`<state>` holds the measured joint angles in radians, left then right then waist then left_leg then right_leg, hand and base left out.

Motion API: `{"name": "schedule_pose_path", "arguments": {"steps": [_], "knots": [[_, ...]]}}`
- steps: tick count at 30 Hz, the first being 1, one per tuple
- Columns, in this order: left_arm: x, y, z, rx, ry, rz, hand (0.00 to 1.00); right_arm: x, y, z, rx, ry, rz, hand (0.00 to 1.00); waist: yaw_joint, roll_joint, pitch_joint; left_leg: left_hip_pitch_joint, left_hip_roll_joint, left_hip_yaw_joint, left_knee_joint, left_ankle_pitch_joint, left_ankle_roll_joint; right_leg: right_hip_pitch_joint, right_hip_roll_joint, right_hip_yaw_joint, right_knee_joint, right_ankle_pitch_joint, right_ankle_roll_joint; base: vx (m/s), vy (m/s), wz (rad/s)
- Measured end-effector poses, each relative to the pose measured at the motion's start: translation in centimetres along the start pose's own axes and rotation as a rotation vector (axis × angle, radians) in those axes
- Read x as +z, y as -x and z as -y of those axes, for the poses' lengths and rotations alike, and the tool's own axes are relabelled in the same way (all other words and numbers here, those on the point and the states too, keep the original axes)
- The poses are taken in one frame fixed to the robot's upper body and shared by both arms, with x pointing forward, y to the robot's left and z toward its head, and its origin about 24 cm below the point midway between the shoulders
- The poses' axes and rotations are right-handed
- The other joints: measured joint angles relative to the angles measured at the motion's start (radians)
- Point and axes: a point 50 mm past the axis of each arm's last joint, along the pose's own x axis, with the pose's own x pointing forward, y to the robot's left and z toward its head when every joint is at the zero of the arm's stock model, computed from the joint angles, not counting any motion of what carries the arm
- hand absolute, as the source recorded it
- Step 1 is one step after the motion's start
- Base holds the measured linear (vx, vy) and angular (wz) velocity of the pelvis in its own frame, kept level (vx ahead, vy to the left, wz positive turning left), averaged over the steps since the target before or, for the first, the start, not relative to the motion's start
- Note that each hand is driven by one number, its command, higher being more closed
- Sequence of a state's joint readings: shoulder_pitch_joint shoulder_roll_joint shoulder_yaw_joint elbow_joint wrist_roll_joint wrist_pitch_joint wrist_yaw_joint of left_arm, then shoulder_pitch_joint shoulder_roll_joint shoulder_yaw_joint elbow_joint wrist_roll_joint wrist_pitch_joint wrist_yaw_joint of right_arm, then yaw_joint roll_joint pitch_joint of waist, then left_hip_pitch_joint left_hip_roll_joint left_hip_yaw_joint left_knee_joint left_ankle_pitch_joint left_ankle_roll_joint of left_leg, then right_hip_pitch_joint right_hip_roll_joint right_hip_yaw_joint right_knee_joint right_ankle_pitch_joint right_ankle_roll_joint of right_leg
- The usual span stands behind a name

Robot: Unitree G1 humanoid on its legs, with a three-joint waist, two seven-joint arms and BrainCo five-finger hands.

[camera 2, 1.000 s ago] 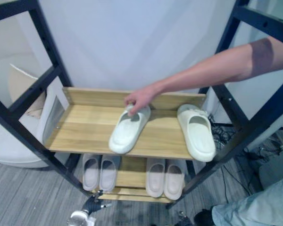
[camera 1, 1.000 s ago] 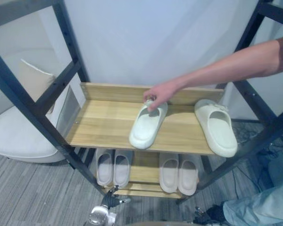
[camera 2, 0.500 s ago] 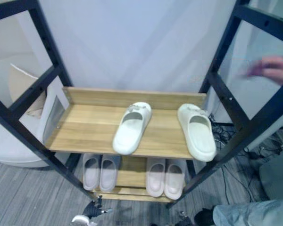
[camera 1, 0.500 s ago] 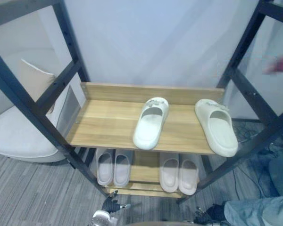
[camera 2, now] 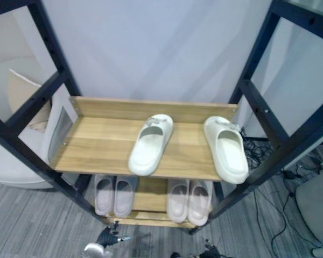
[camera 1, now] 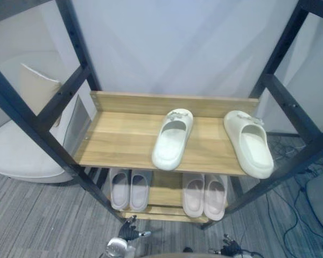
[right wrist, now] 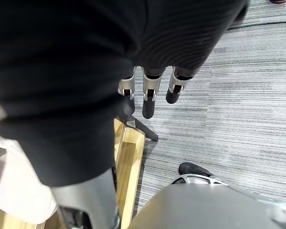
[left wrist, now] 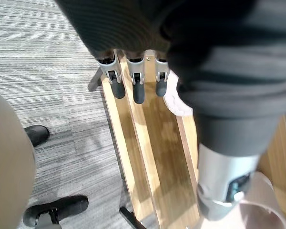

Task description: Organize the slippers on the shoe rack

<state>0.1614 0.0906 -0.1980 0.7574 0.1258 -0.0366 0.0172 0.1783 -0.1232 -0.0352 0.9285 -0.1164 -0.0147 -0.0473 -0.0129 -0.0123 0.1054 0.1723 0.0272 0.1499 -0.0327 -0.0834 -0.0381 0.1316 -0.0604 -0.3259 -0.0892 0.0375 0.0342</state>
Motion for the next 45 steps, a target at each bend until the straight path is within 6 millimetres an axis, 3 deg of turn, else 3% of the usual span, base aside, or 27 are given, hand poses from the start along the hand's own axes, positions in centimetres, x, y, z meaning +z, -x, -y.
{"name": "schedule_pose_path", "arguments": {"steps": [6, 14, 21, 26, 31, 37, 45], "knots": [[1.5, 0.1, 1.5, -0.078, -0.038, 0.072, 0.0, 0.0, 0.0, 0.0, 0.0, 0.0, -0.001, 0.0, 0.0, 0.001, 0.0, 0.0, 0.0, 0.0, 0.0, 0.0, 0.0, 0.001, 0.0, 0.0, 0.0, 0.0, 0.0, 0.0, 0.0, 0.0], [5.8, 1.0, 4.6, -0.256, -0.088, 0.266, 0.0, 0.0, 0.0, 0.2, -0.003, 0.002, -0.001, 0.0, -0.001, 0.008, 0.005, 0.002, 0.001, 0.001, 0.0, 0.0, 0.0, 0.008, 0.001, 0.002, 0.0, 0.001, -0.001, 0.0, 0.0, 0.0], [9.9, 3.6, 8.1, -0.463, -0.134, 0.475, 0.0, -0.1, -0.1, 0.3, -0.004, 0.004, -0.004, 0.0, -0.003, 0.013, 0.006, 0.002, 0.003, 0.004, 0.0, 0.0, 0.0, 0.007, 0.003, 0.004, 0.0, 0.002, -0.003, 0.0, 0.0, 0.0], [14.0, 7.2, 10.4, -0.641, -0.076, 0.699, 0.0, -0.2, -0.1, 0.6, -0.006, 0.019, -0.004, 0.0, -0.003, 0.024, -0.001, 0.002, 0.008, 0.005, 0.0, 0.0, 0.0, 0.007, 0.003, 0.005, 0.0, 0.003, -0.004, 0.0, 0.0, 0.0], [17.2, 9.6, 10.5, -0.714, 0.007, 0.855, 0.0, -0.2, -0.1, 0.8, -0.004, 0.051, -0.002, 0.0, -0.004, 0.035, -0.015, 0.002, 0.009, 0.004, 0.0, 0.0, 0.0, 0.007, 0.003, 0.004, 0.0, 0.003, -0.004, 0.0, 0.0, 0.0], [19.5, 11.9, 9.8, -0.763, 0.105, 0.98, 0.0, -0.5, 0.0, 0.9, -0.002, 0.062, -0.011, 0.0, -0.004, 0.036, -0.036, 0.002, 0.008, 0.002, 0.0, 0.0, 0.0, 0.007, 0.002, 0.001, 0.0, 0.003, -0.004, 0.0, 0.0, 0.0], [21.8, 12.9, 8.2, -0.681, 0.148, 1.095, 0.0, -0.7, 0.0, 0.7, 0.011, 0.088, -0.016, 0.0, -0.003, 0.03, -0.054, -0.01, 0.008, 0.003, 0.003, -0.004, 0.001, 0.003, -0.004, 0.004, 0.0, 0.002, -0.002, 0.0, 0.0, 0.0]]}}
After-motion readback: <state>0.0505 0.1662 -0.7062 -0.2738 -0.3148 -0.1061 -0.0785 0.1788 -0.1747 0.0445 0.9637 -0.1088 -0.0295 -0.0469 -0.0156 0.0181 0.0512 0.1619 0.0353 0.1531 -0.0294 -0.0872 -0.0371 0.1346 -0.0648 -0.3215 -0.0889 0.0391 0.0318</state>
